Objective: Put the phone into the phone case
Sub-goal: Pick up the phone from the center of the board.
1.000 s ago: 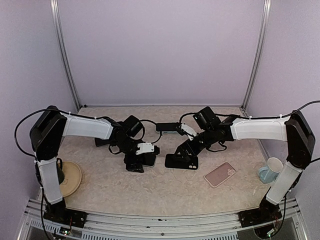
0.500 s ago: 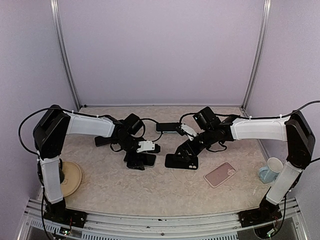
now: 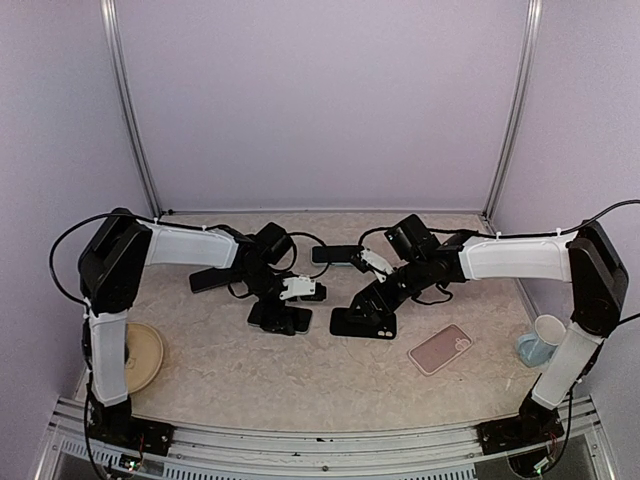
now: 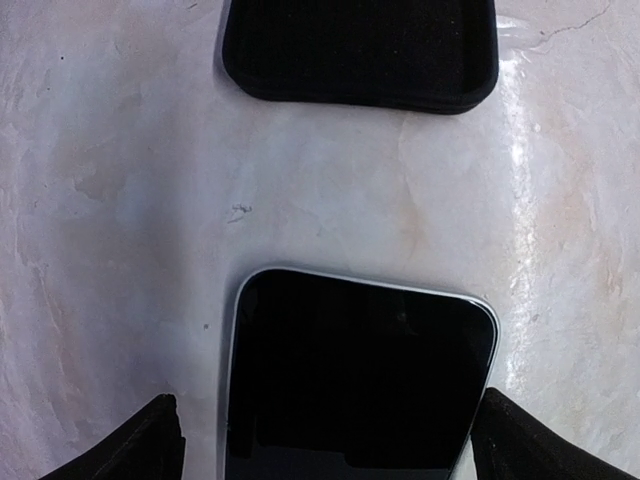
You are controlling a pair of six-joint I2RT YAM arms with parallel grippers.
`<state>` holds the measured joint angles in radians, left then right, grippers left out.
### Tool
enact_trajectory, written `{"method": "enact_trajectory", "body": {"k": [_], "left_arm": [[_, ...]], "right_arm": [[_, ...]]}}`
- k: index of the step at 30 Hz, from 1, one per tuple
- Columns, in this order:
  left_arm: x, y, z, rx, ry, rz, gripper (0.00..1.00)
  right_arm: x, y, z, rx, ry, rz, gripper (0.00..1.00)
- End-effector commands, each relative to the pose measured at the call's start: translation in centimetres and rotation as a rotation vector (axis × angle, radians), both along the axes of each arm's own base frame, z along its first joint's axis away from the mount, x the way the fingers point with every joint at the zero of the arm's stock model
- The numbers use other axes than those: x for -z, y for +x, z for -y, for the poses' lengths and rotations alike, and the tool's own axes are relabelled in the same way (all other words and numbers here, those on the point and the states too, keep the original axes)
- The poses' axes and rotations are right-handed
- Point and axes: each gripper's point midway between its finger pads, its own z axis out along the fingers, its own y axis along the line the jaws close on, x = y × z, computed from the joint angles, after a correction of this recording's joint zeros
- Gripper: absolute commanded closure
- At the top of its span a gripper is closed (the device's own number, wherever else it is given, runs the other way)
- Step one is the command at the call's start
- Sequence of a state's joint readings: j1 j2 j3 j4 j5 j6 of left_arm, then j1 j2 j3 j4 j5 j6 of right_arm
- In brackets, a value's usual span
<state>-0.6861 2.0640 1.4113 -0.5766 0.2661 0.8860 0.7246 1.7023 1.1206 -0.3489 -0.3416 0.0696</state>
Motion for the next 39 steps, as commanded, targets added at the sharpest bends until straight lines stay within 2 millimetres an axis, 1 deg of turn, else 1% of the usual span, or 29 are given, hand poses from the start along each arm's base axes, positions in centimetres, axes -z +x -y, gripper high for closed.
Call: {"method": "enact_trajectory", "body": {"k": [1, 5, 8, 11, 15, 17, 20, 22, 24, 26, 29, 32, 33, 35, 37, 39], "left_arm": [[3.9, -1.4, -1.9, -0.016, 0.121, -0.125, 0.04], [4.5, -1.9, -2.1, -0.021, 0.155, -0.152, 0.07], [4.1, -1.9, -2.0, -0.025, 0.154, -0.134, 0.08], [3.8, -1.9, -1.7, -0.033, 0.156, -0.11, 0.11], [4.0, -1.9, -1.7, -0.053, 0.169, -0.091, 0.18], [4.2, -1.9, -1.7, -0.058, 0.172, -0.075, 0.22], [3.8, -1.5, -1.3, -0.074, 0.153, -0.051, 0.33], [3.7, -1.4, -1.1, -0.084, 0.139, -0.044, 0.36], [3.3, -1.3, -0.9, -0.092, 0.124, -0.032, 0.36], [2.9, -1.0, -0.7, -0.107, 0.108, -0.017, 0.4], [1.7, -0.4, -0.3, -0.14, 0.071, 0.015, 0.43], [0.1, 0.0, 0.3, -0.164, 0.012, 0.049, 0.45], [-0.6, 0.1, 0.6, -0.177, -0.011, 0.064, 0.47], [-1.5, 0.4, 0.8, -0.196, -0.036, 0.086, 0.51], [-1.9, 0.3, 1.0, -0.206, -0.046, 0.095, 0.52], [-1.9, 0.1, 1.1, -0.214, -0.044, 0.089, 0.52]], "right_arm": [[-0.2, 0.0, -0.3, -0.002, -0.005, 0.004, 0.0], [-0.5, -0.1, -0.2, -0.001, -0.003, 0.011, 0.0], [-0.7, 0.0, -0.3, -0.003, 0.004, 0.016, 0.0], [-0.7, 0.1, -0.4, -0.001, 0.004, 0.02, 0.0], [-0.3, 0.1, -0.4, 0.001, -0.002, 0.01, 0.0], [-0.4, 0.1, -0.4, 0.001, 0.002, 0.013, 0.0], [-0.7, 0.2, -0.2, 0.005, 0.001, 0.023, 0.0], [-1.1, 0.2, -0.2, 0.006, 0.005, 0.03, 0.0], [-1.3, 0.2, 0.0, 0.008, 0.009, 0.035, 0.0], [-1.2, 0.3, 0.1, 0.013, 0.01, 0.035, 0.0], [-1.2, 0.3, 0.1, 0.016, 0.014, 0.029, 0.0], [-1.3, 0.4, 0.0, 0.021, 0.024, 0.021, 0.0], [-1.2, 0.4, 0.0, 0.023, 0.027, 0.015, 0.0], [-1.3, 0.4, -0.1, 0.028, 0.033, 0.011, 0.0], [-1.3, 0.6, 0.0, 0.036, 0.034, 0.008, 0.0], [-1.2, 0.6, 0.1, 0.043, 0.031, 0.002, 0.0]]}}
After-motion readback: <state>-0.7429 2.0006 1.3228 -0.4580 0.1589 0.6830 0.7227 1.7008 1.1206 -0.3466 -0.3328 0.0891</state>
